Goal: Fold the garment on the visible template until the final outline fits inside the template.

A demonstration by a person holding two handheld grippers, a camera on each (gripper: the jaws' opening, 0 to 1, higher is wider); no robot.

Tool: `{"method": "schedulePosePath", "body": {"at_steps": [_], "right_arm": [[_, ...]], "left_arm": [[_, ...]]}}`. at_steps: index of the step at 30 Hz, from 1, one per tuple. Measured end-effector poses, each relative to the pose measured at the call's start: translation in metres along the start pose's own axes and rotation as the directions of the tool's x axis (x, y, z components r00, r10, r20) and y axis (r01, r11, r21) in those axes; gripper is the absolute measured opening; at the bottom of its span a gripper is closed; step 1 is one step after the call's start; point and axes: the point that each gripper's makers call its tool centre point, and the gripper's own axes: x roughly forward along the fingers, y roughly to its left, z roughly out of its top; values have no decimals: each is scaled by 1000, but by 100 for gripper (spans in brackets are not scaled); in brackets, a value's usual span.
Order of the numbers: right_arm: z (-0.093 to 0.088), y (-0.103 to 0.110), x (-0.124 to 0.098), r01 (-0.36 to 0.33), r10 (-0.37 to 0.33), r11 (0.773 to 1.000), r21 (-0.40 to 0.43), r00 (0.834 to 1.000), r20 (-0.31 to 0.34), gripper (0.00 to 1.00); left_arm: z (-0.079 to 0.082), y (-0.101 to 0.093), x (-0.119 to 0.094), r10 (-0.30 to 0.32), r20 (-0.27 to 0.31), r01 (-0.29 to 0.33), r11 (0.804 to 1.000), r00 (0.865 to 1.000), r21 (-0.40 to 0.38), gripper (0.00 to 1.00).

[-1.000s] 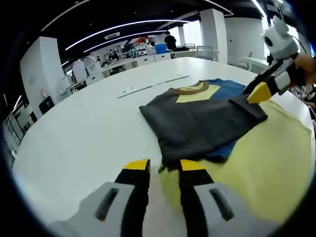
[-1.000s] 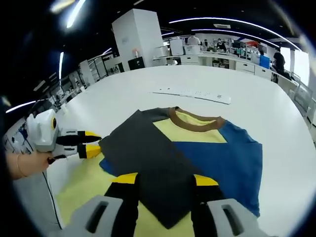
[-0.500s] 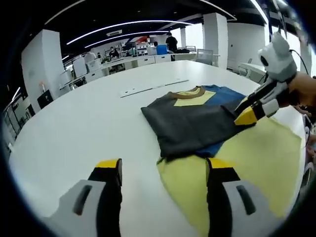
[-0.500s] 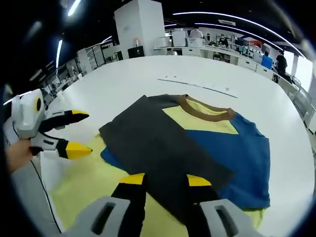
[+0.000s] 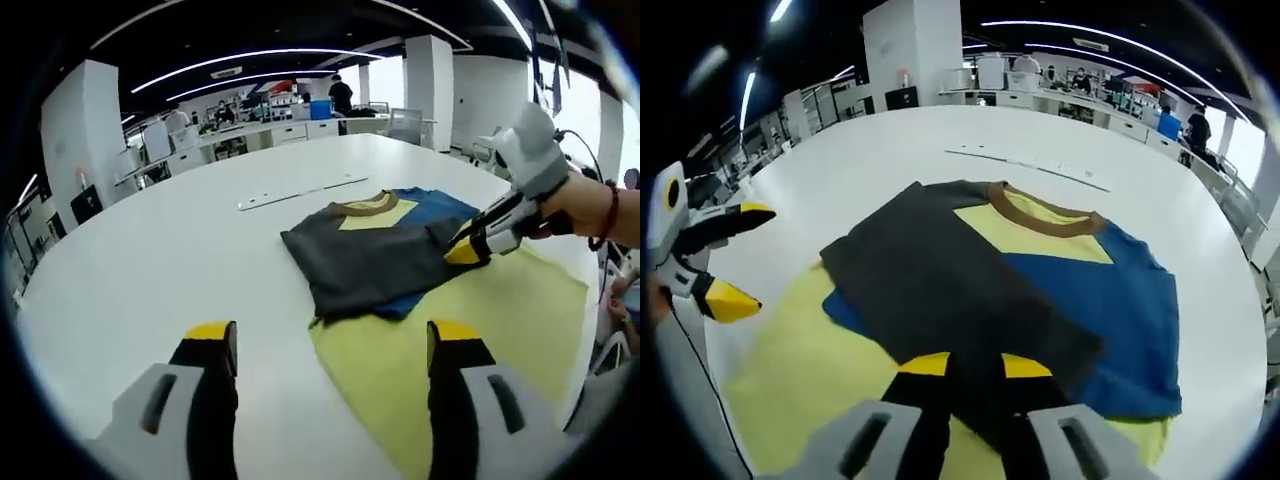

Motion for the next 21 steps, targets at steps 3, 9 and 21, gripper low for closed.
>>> {"method": "schedulePosePath", "body": {"at_steps": [3,9,21], "right_arm": [[-1,-4,0,0,0,1000,2,1000,5,2],[-1,-8,0,-38,37,997,71,999,25,0],[10,-22,-25,-72,60,986,150,995,86,0]], "left_arm": [[-2,-2,-4,-7,-7,7,1000,1000,6,75],[2,-2,-11,-13,23,13,1000,1000,-20,75],[3,-4,-21,-11,18,11,1000,1000,-2,74]]}}
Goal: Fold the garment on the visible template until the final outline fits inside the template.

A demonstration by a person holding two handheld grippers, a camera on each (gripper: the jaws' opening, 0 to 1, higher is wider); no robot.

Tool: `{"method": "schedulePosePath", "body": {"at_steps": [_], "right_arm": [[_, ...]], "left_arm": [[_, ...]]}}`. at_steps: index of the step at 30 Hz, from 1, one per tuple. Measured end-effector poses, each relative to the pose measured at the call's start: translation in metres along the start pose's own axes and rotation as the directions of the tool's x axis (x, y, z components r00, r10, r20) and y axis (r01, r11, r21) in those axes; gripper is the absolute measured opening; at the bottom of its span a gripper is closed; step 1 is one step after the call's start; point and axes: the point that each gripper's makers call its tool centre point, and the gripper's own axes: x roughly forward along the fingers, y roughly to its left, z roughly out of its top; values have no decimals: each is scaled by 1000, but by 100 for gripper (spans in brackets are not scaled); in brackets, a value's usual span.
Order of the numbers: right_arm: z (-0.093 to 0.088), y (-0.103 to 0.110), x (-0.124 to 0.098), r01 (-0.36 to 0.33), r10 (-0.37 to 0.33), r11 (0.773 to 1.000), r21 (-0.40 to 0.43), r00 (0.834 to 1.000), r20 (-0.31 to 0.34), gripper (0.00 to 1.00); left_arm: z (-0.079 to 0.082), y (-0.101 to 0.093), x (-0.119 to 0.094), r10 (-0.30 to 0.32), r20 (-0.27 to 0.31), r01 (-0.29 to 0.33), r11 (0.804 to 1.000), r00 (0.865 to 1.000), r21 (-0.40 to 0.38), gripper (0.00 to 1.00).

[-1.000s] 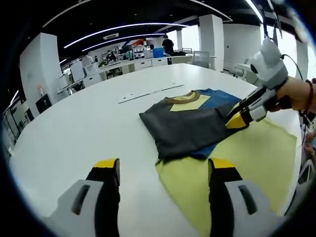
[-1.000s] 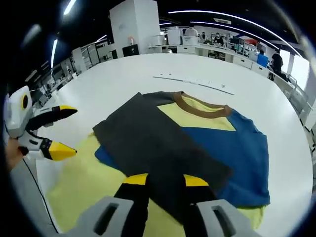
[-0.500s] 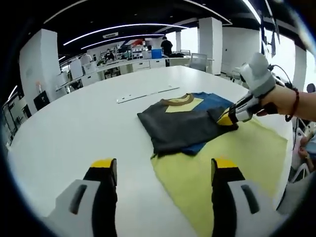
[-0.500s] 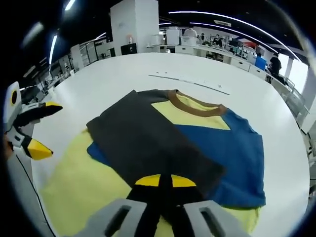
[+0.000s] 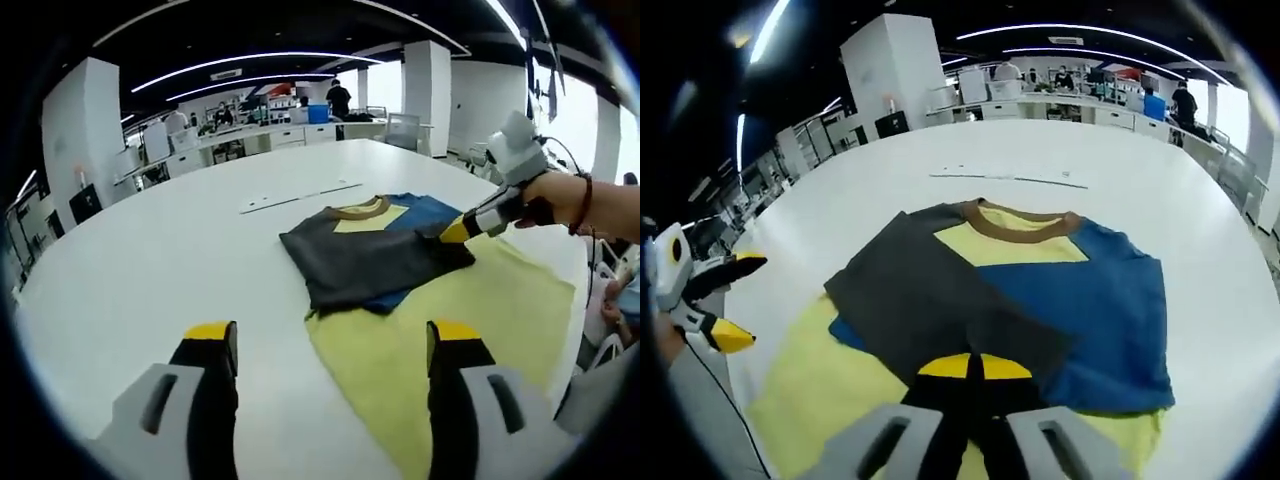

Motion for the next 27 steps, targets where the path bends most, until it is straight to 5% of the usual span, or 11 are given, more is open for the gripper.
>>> {"method": "schedulePosePath", "body": {"at_steps": [10,19,24,27], "right_arm": [[2,-36,-43,44,-49,996,72,997,64,0],[-23,-62,-62,77,-88,982,169,994,57,0],[-46,-75,-67,122,-124,977,175,992,1,0],[-52,-76,-72,123,-123,978,166,992,-13,8]], "left_arm": [[7,-5,-4,-8,13,8,1000,1000,18,75],[7,-13,-7,-24,12,23,999,1000,33,75],[5,-15,-10,-31,8,31,999,999,41,76],[3,-17,-12,-41,4,40,999,999,36,77]]}}
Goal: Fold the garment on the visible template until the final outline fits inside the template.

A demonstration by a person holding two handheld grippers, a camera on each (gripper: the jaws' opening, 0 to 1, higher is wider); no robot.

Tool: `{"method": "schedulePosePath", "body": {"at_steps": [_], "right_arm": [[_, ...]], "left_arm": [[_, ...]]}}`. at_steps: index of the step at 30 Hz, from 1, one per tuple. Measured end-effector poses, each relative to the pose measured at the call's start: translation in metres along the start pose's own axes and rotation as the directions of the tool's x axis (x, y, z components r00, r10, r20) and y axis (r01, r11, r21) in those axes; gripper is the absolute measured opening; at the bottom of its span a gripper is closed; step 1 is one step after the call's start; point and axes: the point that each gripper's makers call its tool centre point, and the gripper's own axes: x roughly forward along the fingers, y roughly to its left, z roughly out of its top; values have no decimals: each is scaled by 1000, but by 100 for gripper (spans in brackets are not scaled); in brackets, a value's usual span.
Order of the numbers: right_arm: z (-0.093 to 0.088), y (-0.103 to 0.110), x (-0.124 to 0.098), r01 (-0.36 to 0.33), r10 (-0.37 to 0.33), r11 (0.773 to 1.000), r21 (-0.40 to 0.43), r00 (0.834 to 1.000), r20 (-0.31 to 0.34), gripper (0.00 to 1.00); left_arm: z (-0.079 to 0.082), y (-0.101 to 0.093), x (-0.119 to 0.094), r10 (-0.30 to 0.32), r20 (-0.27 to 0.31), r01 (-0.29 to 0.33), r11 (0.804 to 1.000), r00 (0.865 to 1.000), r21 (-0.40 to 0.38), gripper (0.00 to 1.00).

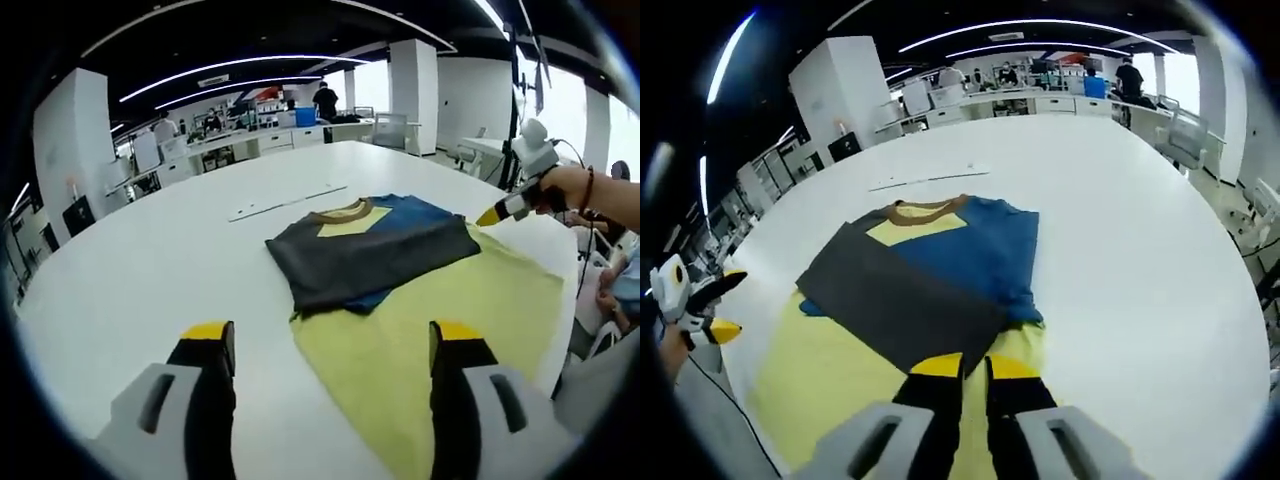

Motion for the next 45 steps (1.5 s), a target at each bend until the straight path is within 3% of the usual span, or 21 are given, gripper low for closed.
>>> {"method": "schedulePosePath", "body": {"at_steps": [3,8,13,18,24,29,38,45], "right_arm": [[-1,3,-5,-22,22,999,-29,1000,2,20],[1,18,-15,-112,113,988,-108,994,2,50],[-6,29,-27,-174,169,975,-141,984,-47,65],[-11,41,-39,-227,220,957,-183,974,-54,81],[-21,52,-53,-291,278,929,-226,956,-91,92],[-38,58,-65,-329,294,890,-315,943,-155,99],[-75,64,-83,-398,309,823,-405,913,-268,98],[-108,62,-92,-435,295,794,-425,886,-358,97]], "left_arm": [[-2,-1,-1,-13,-6,13,1000,1000,-12,80],[-3,-10,-7,-57,0,57,998,998,-17,85],[-8,-15,-13,-84,-20,85,996,996,22,91],[-12,-24,-19,-131,-30,132,991,991,32,95],[-19,-33,-27,-173,-54,177,981,983,75,97],[-27,-44,-34,-220,-86,229,966,972,117,98],[-36,-60,-46,-284,-108,300,937,953,181,94],[-50,-69,-52,-318,-153,345,915,936,210,89]]}}
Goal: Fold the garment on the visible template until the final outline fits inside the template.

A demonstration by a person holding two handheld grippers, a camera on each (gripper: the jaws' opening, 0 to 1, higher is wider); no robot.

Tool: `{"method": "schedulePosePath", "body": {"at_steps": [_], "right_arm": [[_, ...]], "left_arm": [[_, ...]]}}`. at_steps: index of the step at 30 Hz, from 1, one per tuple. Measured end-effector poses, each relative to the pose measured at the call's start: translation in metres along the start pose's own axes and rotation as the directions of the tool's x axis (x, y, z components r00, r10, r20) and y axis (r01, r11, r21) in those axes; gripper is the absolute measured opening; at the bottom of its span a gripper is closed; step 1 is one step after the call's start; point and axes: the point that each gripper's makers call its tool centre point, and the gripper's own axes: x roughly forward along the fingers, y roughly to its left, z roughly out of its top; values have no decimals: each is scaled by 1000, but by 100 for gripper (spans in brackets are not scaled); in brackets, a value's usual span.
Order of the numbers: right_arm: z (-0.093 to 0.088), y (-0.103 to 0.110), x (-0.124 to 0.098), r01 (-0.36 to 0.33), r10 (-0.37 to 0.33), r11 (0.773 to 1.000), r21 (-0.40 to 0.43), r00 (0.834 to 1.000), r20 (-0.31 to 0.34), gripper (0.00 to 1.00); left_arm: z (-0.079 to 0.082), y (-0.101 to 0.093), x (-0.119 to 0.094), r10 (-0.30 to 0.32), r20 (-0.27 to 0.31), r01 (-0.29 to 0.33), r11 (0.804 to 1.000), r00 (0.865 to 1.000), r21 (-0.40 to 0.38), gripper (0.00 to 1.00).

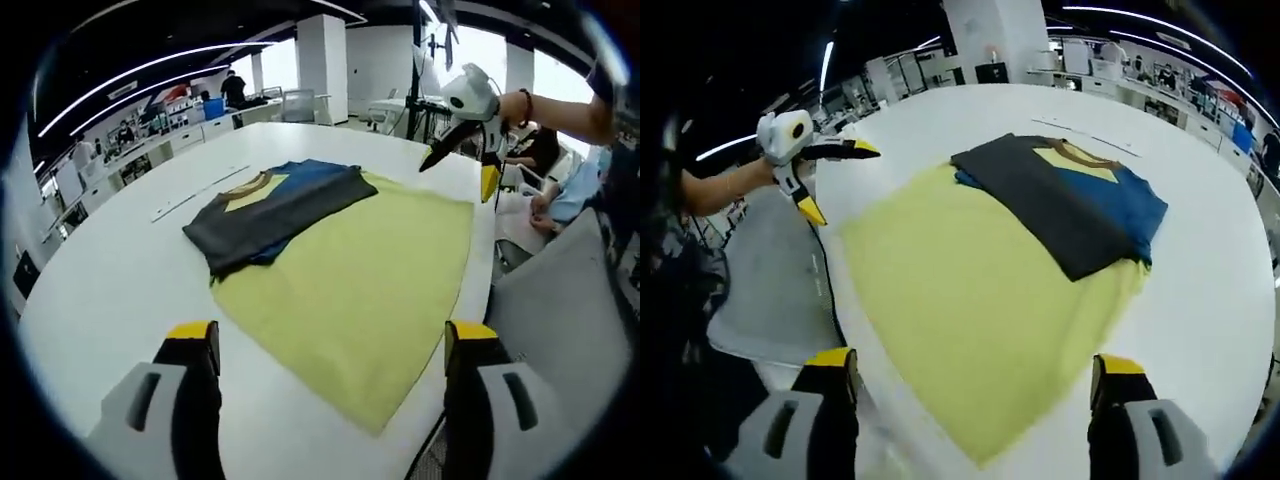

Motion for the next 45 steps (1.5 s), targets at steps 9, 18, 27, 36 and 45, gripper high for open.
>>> {"method": "schedulePosePath", "body": {"at_steps": [9,18,27,36,45], "right_arm": [[-20,4,5,17,-19,998,-56,1000,-21,88],[-30,11,12,10,-15,983,-184,1000,-22,68],[-51,5,14,18,-38,977,-213,995,-91,59],[-52,-4,13,49,-74,969,-243,993,-92,48],[-53,-7,14,66,-97,960,-272,990,-101,43]], "left_arm": [[-14,-20,5,-66,-39,67,997,997,31,76],[-30,-39,7,-123,-52,125,991,991,39,57],[-53,-44,12,-128,-113,134,990,985,51,47],[-71,-43,15,-121,-175,136,987,977,79,41],[-69,-34,17,-101,-160,110,993,982,46,33]]}}
